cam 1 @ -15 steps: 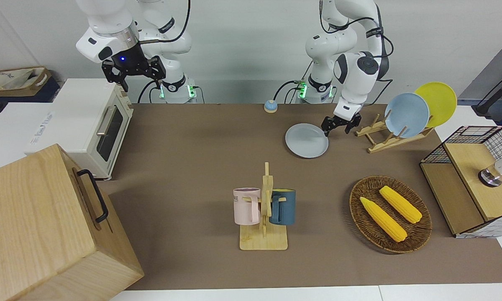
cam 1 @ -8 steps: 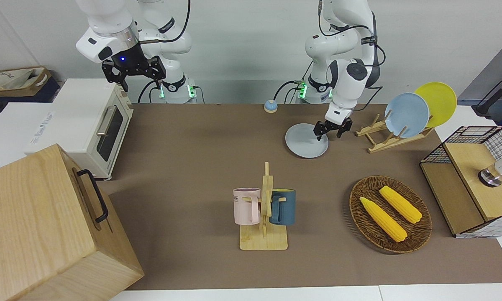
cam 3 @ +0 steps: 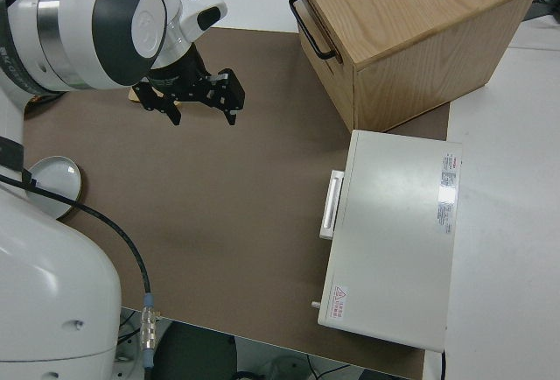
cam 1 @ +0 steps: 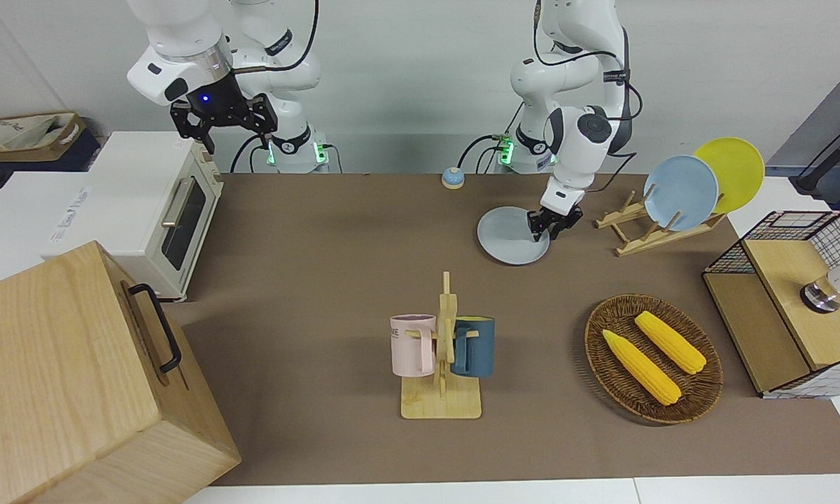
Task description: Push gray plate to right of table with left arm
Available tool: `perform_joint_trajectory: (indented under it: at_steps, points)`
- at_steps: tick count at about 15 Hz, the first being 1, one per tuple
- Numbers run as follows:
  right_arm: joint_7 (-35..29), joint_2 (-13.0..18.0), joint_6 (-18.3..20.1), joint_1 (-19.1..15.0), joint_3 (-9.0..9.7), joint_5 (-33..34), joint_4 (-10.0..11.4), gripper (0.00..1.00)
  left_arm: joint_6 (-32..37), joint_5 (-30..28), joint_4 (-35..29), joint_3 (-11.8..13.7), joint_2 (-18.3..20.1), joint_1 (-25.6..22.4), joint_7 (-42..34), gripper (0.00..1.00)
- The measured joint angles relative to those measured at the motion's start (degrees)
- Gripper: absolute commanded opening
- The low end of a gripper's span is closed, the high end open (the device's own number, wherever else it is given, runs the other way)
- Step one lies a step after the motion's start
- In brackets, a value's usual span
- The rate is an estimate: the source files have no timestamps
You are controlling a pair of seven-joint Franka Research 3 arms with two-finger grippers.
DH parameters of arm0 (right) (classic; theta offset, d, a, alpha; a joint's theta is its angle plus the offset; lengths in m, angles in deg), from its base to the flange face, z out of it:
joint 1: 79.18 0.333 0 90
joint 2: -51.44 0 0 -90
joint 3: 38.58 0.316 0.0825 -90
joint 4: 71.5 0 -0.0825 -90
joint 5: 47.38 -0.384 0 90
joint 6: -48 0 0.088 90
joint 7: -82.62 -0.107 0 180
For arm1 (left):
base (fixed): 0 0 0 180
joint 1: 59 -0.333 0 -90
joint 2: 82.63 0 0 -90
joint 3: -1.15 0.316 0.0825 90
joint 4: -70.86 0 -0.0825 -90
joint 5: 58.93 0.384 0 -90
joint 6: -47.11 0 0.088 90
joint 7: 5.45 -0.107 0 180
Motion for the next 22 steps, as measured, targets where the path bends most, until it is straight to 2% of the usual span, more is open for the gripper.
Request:
perform_joint_trajectory:
  at_steps: [12, 16, 22]
  points:
    - [0.0, 0.0, 0.0, 0.0, 0.0, 0.0, 0.0, 0.983, 0.0, 0.0, 0.0, 0.0, 0.5, 0.6, 0.7, 0.0]
    - [0.0, 0.0, 0.0, 0.0, 0.0, 0.0, 0.0, 0.983, -2.4, 0.0, 0.0, -0.4, 0.0, 3.8, 8.6, 0.0]
    - [0.0, 0.0, 0.0, 0.0, 0.0, 0.0, 0.0, 0.983, -7.7, 0.0, 1.8, -1.5, -3.6, 13.8, 26.6, 0.0]
